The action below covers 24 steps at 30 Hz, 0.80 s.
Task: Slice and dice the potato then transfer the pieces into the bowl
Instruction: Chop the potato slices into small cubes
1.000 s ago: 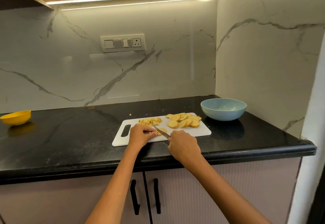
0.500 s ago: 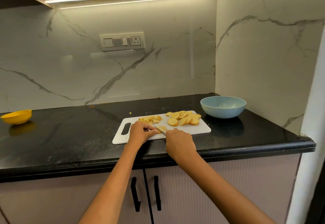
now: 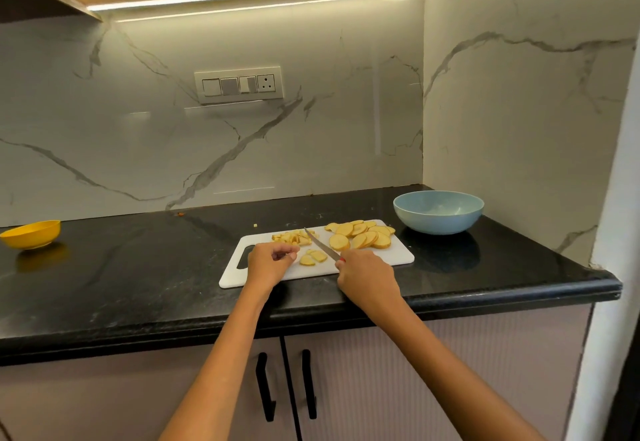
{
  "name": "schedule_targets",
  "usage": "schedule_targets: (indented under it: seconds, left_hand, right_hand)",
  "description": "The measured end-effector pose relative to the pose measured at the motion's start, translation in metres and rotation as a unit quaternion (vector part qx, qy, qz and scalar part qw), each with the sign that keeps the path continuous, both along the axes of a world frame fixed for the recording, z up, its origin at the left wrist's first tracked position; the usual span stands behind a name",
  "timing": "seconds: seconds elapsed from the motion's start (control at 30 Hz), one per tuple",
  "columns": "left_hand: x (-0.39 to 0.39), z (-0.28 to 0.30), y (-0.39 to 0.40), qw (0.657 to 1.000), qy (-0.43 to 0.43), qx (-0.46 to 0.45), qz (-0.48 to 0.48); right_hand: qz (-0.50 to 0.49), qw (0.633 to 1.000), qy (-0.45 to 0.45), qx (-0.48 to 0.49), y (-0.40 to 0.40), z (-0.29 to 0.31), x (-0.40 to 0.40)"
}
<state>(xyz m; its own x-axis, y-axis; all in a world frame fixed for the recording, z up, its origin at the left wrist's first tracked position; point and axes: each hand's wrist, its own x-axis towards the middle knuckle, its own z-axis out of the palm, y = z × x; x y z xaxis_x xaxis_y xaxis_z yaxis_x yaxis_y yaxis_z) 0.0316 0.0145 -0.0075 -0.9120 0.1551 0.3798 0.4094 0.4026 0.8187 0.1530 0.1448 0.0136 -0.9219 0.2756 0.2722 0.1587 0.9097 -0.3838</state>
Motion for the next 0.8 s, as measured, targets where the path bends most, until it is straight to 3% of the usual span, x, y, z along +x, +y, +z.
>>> schedule_targets:
  seconds: [0.7,0.8]
  left_hand:
    - [0.002,0.003,0.001,0.997,0.017,-0.078,-0.013]
    - [0.006,0.003,0.002,0.996,0.029,-0.083,-0.011]
  right_hand:
    - [0.036,0.998,-0.044,0.035,-0.013,0.006,-0.007]
    - [0.044,0.994,-0.044,0.086,-0.015,0.006,-0.002]
